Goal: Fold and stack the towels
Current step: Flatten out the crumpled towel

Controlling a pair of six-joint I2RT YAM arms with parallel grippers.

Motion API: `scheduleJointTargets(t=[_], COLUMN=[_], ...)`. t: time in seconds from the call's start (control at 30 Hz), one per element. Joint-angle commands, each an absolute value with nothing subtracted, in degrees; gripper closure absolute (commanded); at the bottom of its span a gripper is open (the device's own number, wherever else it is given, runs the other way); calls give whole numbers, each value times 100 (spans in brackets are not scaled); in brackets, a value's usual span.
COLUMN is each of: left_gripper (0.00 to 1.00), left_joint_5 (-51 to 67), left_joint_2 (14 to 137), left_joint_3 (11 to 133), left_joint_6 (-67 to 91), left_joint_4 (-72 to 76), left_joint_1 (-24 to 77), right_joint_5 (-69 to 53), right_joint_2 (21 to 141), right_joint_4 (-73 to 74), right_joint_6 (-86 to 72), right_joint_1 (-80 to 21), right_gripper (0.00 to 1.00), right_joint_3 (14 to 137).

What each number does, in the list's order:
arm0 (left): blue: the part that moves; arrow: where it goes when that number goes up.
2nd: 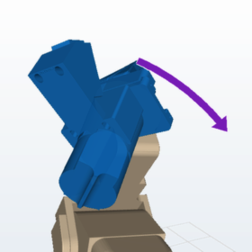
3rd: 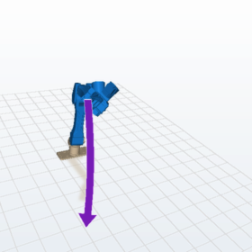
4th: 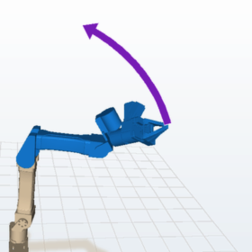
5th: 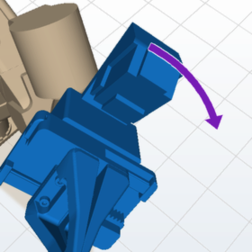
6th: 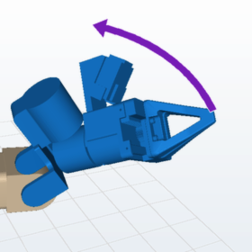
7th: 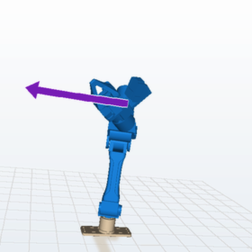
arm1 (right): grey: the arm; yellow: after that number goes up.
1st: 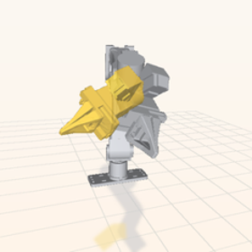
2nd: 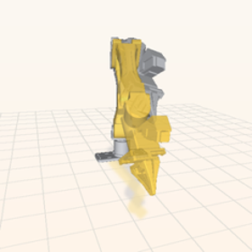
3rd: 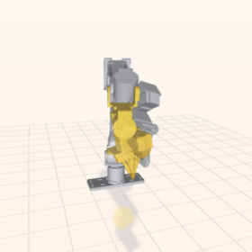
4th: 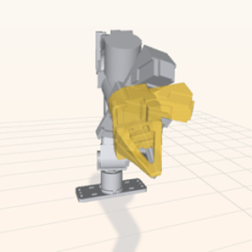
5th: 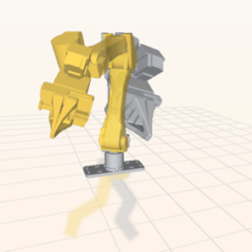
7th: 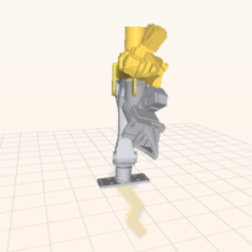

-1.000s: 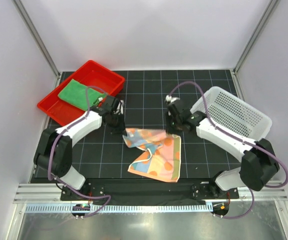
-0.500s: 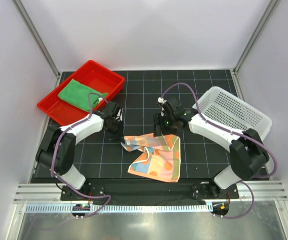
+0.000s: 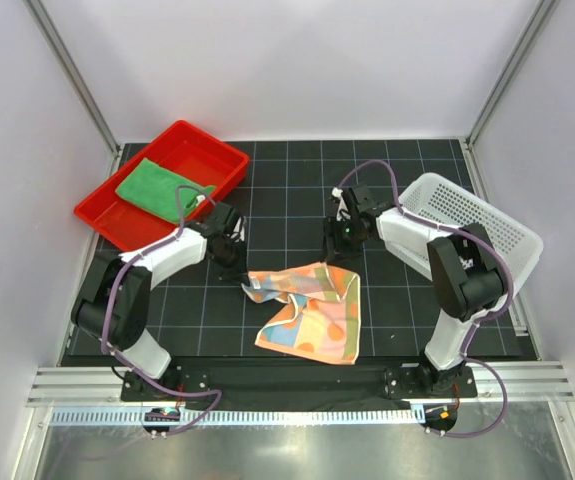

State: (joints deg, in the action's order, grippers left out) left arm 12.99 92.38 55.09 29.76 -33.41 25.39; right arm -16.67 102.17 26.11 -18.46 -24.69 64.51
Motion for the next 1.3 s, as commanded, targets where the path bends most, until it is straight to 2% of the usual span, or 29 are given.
scheduleJointTargets(t=[0.0, 0.53, 0.67, 0.7, 0.77, 0.8, 0.83, 0.87, 1.03, 1.17, 1.27], left_gripper=[100, 100, 100, 100, 100, 100, 100, 100, 100, 100, 100], left_joint_5=[1380, 1424, 1406, 1406, 1424, 1502, 1538, 1590, 2134, 2714, 2909], left_joint_2=[9193, 9237, 9229, 9220, 9211, 9167, 9123, 9062, 7993, 7059, 6435], left_joint_3=[5590, 5608, 5607, 5607, 5634, 5651, 5669, 5678, 5809, 5880, 5941], left_joint_6=[2971, 2979, 2971, 2971, 2962, 2953, 2944, 2944, 2743, 2567, 2540], left_joint_4=[-3182, -3129, -3120, -3120, -3120, -3103, -3103, -3094, -3120, -3278, -3313], left_joint_1=[2558, 2558, 2558, 2558, 2558, 2558, 2558, 2558, 2584, 2654, 2698], right_joint_5=[-2258, -2584, -2584, -2627, -2602, -2575, -2436, -2356, -1539, -967, -644], right_joint_2=[10257, 10459, 10380, 10345, 10213, 10152, 9934, 9784, 8238, 6755, 6128], right_joint_4=[2277, 1995, 1969, 1977, 2047, 2117, 2327, 2460, 3442, 4138, 4386], right_joint_6=[-1635, -1521, -1521, -1529, -1538, -1547, -1573, -1608, -1995, -2065, -2214], right_joint_1=[-2435, -2417, -2408, -2408, -2408, -2408, -2408, -2417, -2601, -3260, -3410], right_gripper=[46, 51, 68, 76, 84, 93, 98, 99, 99, 99, 99], right_joint_3=[6583, 6372, 6293, 6276, 6293, 6310, 6363, 6389, 6398, 6258, 6223])
